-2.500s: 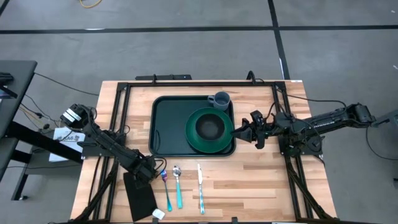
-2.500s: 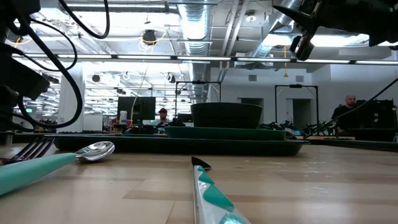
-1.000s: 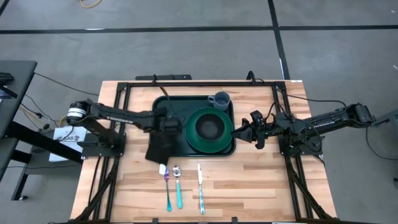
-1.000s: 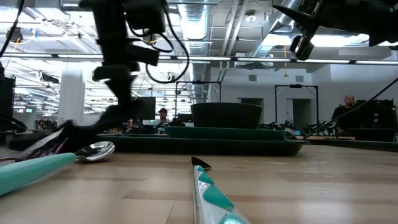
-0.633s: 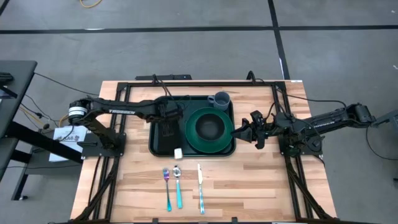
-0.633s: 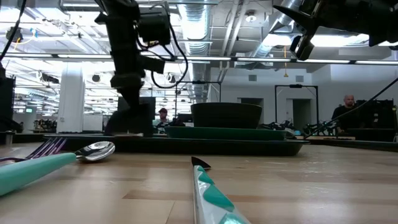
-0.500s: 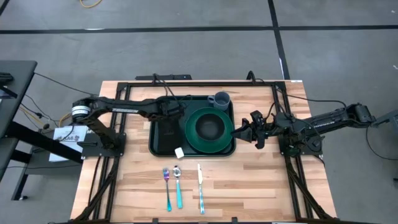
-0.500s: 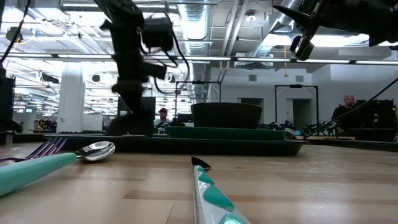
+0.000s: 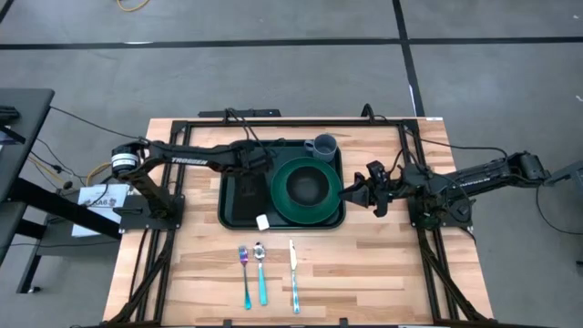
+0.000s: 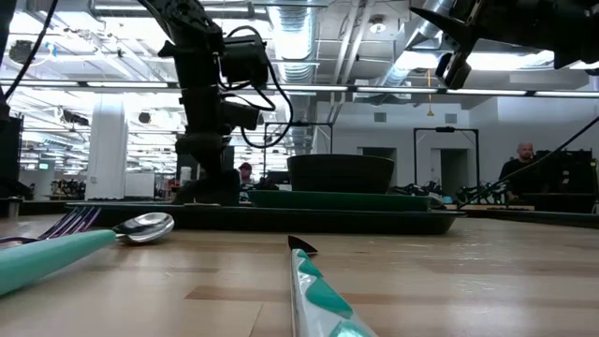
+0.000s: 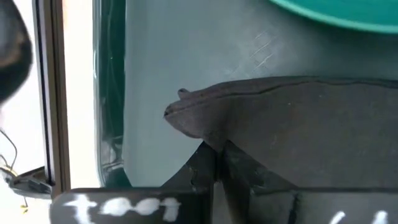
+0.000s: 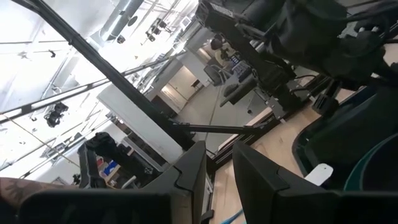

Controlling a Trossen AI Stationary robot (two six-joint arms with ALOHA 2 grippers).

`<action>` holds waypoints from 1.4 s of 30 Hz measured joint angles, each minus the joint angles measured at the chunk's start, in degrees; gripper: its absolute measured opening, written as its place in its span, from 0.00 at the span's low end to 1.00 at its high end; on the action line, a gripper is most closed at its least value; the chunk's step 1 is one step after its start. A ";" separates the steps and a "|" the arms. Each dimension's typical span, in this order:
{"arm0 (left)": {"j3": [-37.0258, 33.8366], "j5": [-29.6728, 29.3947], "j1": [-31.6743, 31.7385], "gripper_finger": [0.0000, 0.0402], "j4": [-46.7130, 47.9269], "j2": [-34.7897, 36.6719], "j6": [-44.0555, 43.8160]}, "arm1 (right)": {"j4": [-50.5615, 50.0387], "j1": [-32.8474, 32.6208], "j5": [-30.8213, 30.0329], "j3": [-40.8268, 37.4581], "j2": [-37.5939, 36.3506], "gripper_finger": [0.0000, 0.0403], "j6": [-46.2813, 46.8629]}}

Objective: Set up tray
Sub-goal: Put the black napkin on the black tray to the left of the green plate, then put the blue fork on the black napkin to the left of the green plate

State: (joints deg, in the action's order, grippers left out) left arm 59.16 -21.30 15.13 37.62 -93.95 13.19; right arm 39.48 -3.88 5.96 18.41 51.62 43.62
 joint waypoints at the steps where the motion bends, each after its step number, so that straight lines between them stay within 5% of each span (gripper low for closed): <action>1: 0.00 0.02 0.29 0.00 0.07 0.00 0.00 | 0.00 0.00 0.03 0.00 0.00 0.18 0.00; 26: 0.00 -0.62 1.47 0.31 -1.12 0.00 -0.74 | 0.00 -0.02 0.14 0.00 0.00 0.18 -0.04; 33: 3.73 -1.83 0.97 0.31 11.32 0.20 -22.54 | -0.02 -0.02 0.17 0.00 0.00 0.18 -0.04; 42: 13.94 23.25 -4.43 0.21 26.91 6.23 -52.34 | -1.46 -0.04 0.21 -0.02 0.00 0.18 1.48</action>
State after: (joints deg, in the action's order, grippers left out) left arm 73.09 1.95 10.70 64.53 -87.72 -39.15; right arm 38.02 -3.92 6.17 18.39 51.62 45.10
